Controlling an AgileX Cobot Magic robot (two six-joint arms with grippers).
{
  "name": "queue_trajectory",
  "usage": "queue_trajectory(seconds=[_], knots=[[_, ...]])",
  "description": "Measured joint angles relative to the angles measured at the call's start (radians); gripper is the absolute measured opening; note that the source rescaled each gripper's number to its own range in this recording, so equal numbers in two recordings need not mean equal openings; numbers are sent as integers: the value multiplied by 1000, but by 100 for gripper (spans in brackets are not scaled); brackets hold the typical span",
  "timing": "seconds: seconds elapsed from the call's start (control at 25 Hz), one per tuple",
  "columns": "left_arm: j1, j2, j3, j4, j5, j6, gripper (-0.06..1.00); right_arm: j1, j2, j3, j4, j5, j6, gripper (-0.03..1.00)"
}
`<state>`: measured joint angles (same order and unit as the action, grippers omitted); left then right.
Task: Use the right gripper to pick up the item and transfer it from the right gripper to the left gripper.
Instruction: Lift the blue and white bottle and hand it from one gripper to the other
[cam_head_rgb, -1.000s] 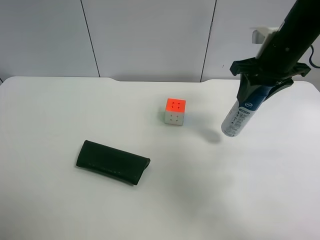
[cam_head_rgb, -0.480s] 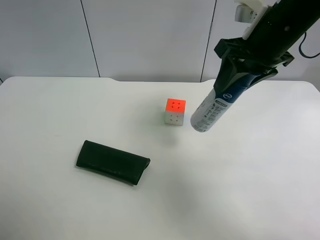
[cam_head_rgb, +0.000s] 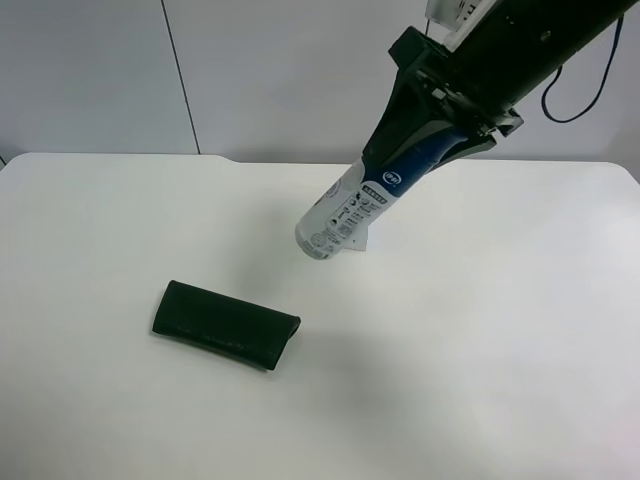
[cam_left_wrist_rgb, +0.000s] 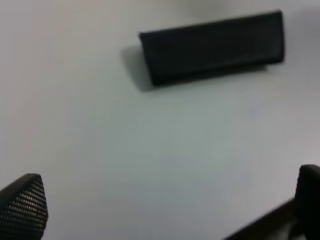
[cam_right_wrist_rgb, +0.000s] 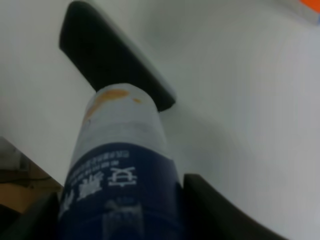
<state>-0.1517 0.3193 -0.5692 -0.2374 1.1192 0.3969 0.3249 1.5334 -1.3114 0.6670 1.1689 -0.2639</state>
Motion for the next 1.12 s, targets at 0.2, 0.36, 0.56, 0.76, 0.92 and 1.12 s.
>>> queue_trajectory(seconds=[0.2,0.36,0.56,0.76,0.92,1.12], knots=[[-153,109,-46,48,1,30,100,45,0,0,11,-17,-13,1],[-277,202,-89,112,-4,32,100,113,0,0,21,-49,-13,1],[-416,315,-114,155,-7,33,100,183,0,0,27,-90,-14,1],[-521,419,-155,178,-36,33,100,268,0,0,60,-148,-25,1],[-588,499,-193,179,-81,33,100,336,0,0,92,-204,-36,1],[-625,602,-249,179,-118,36,100,385,0,0,140,-251,-53,1]])
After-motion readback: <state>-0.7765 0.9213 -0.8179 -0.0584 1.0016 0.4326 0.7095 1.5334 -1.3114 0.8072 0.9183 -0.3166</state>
